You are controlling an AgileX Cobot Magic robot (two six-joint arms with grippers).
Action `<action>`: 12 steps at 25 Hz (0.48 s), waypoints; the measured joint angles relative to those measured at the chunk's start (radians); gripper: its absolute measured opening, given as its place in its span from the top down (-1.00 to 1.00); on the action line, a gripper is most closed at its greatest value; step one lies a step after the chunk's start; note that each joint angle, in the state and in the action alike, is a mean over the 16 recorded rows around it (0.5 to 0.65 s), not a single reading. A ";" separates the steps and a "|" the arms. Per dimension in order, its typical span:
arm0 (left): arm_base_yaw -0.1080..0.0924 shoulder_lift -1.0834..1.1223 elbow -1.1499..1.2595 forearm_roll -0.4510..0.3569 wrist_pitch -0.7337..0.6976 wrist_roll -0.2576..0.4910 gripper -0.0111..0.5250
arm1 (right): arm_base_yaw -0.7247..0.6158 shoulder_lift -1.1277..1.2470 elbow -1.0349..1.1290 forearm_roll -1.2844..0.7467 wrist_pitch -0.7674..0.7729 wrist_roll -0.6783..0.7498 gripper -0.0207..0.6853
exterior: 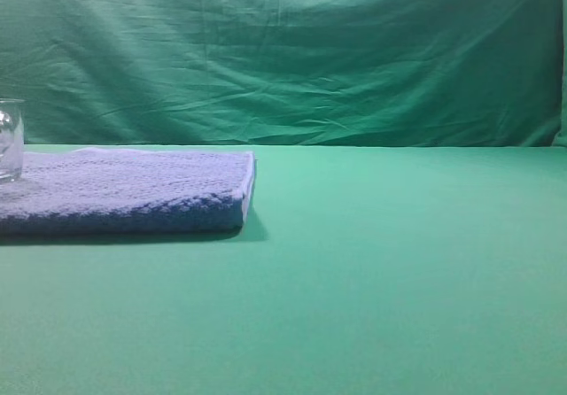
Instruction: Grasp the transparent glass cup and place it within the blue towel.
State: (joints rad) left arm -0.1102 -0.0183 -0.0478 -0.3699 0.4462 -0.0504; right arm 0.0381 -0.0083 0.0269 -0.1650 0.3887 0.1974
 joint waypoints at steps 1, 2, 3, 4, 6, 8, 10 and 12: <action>0.000 0.000 0.000 0.000 0.000 0.000 0.96 | 0.000 0.000 0.000 0.000 0.000 0.000 0.77; 0.000 0.000 0.000 0.000 0.000 0.000 0.96 | 0.000 0.000 0.000 0.000 0.000 0.000 0.77; 0.000 0.000 0.000 0.000 0.000 0.000 0.96 | 0.000 0.000 0.000 0.000 0.000 0.000 0.77; 0.000 0.000 0.000 0.000 0.000 0.000 0.96 | 0.000 0.000 0.000 0.000 0.000 0.000 0.77; 0.000 0.000 0.000 0.000 0.000 0.000 0.96 | 0.000 0.000 0.000 0.000 0.000 0.000 0.77; 0.000 0.000 0.000 0.000 0.000 0.000 0.96 | 0.000 0.000 0.000 0.000 0.000 0.000 0.77; 0.000 0.000 0.000 0.000 0.000 0.000 0.96 | 0.000 0.000 0.000 0.000 0.000 0.000 0.77; 0.000 0.000 0.000 0.000 0.000 0.000 0.96 | 0.000 0.000 0.000 0.000 0.000 0.000 0.77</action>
State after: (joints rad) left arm -0.1102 -0.0183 -0.0478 -0.3699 0.4462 -0.0504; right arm 0.0381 -0.0083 0.0269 -0.1650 0.3887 0.1974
